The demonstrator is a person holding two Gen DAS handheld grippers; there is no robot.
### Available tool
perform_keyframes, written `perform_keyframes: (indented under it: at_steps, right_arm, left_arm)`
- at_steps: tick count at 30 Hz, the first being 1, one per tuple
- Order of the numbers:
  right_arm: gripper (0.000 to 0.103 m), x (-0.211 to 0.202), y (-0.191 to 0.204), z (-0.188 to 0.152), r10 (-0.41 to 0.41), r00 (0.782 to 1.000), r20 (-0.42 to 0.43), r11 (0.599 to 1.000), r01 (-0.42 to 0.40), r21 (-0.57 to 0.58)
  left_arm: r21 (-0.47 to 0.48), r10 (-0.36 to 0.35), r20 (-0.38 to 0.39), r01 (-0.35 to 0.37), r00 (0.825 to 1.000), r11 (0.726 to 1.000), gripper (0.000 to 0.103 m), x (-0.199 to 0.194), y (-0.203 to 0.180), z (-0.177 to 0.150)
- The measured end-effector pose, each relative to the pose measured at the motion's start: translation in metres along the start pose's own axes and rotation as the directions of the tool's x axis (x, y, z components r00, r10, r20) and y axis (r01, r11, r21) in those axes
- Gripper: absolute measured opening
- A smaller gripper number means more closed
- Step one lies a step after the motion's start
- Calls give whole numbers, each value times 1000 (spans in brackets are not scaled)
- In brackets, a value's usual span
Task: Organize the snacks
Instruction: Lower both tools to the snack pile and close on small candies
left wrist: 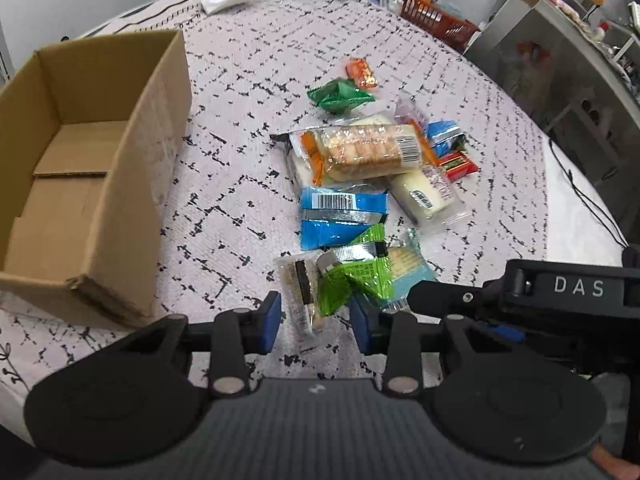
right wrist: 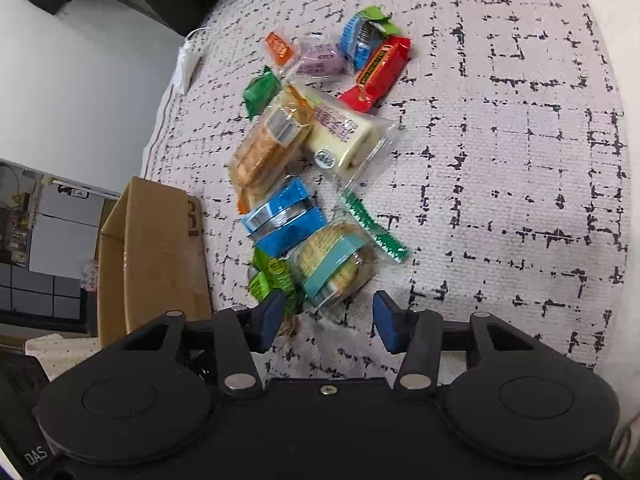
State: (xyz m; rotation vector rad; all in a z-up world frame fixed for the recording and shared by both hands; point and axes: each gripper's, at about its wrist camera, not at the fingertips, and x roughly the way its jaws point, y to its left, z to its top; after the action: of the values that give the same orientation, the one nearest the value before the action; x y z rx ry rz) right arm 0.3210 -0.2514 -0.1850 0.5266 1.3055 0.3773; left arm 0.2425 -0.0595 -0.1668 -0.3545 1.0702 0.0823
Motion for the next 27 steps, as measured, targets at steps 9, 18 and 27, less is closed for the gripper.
perform_keyframes:
  at_steps: [9, 18, 27]
  right_arm:
    - [48, 18, -9, 12, -1, 1000, -24, 999, 2, 46]
    - [49, 30, 2, 18, -31, 999, -11, 1000, 31, 3]
    - [30, 30, 9, 20, -62, 997, 47, 998, 64, -26]
  left_arm:
    - [-7, 12, -33, -12, 999, 1000, 37, 25, 1, 8]
    - [-18, 36, -28, -36, 999, 999, 27, 33, 5, 5]
    - [-57, 25, -1, -25, 1000, 998, 16, 14, 11, 2]
